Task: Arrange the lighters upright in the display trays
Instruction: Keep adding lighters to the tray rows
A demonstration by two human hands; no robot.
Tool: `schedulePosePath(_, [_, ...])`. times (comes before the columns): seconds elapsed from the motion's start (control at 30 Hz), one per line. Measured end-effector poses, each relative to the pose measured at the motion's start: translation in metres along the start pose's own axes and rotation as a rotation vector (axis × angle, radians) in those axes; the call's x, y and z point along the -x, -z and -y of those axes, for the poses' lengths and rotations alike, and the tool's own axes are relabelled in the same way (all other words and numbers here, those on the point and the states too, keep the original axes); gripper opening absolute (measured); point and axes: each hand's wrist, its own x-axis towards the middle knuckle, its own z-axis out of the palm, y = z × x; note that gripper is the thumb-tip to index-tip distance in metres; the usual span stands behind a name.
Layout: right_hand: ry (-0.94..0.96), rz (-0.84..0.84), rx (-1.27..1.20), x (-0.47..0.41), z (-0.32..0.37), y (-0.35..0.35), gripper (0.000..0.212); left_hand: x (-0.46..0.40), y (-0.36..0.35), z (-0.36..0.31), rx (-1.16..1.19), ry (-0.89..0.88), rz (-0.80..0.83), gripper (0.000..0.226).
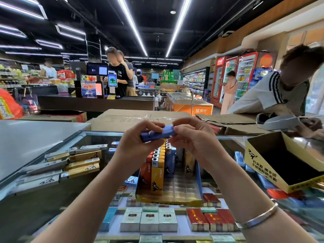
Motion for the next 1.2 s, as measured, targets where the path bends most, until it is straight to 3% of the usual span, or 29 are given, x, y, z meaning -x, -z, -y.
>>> schedulePosePath(0.1, [0.071,-0.101,0.014,-0.002,0.004,0.008,0.021,0.002,0.003,-0.003,0.016,0.094,0.117,0.043])
schedulePosePath(0.2, [0.169,-0.149,0.197,-0.003,0.013,0.019,0.024,0.002,0.013,-0.004,-0.104,0.252,0.320,0.062])
schedulePosePath(0.3, [0.171,-0.066,0.386,0.000,0.020,0.026,0.024,0.003,0.019,-0.002,-0.130,0.417,0.513,0.063])
schedulePosePath(0.37, [0.188,0.011,0.548,0.001,0.020,0.025,0.026,0.004,0.020,0.002,-0.205,0.438,0.577,0.064])
schedulePosePath(0.5, [0.232,0.199,0.874,0.002,0.014,0.016,0.022,0.004,0.019,0.005,-0.235,0.432,0.603,0.062])
schedulePosePath(0.67, [0.267,0.284,1.138,0.002,0.002,0.009,0.022,0.003,0.020,0.008,-0.283,0.401,0.589,0.056])
schedulePosePath(0.83, [0.311,0.299,1.211,0.002,-0.002,0.003,0.021,0.003,0.020,0.009,-0.266,0.413,0.587,0.055])
schedulePosePath(1.03, [0.256,0.319,1.249,0.000,-0.008,0.003,0.016,0.003,0.019,0.010,-0.269,0.446,0.582,0.081])
schedulePosePath(1.2, [0.226,0.311,1.155,-0.001,-0.011,0.005,0.012,0.001,0.038,-0.001,-0.049,0.521,0.540,0.067])
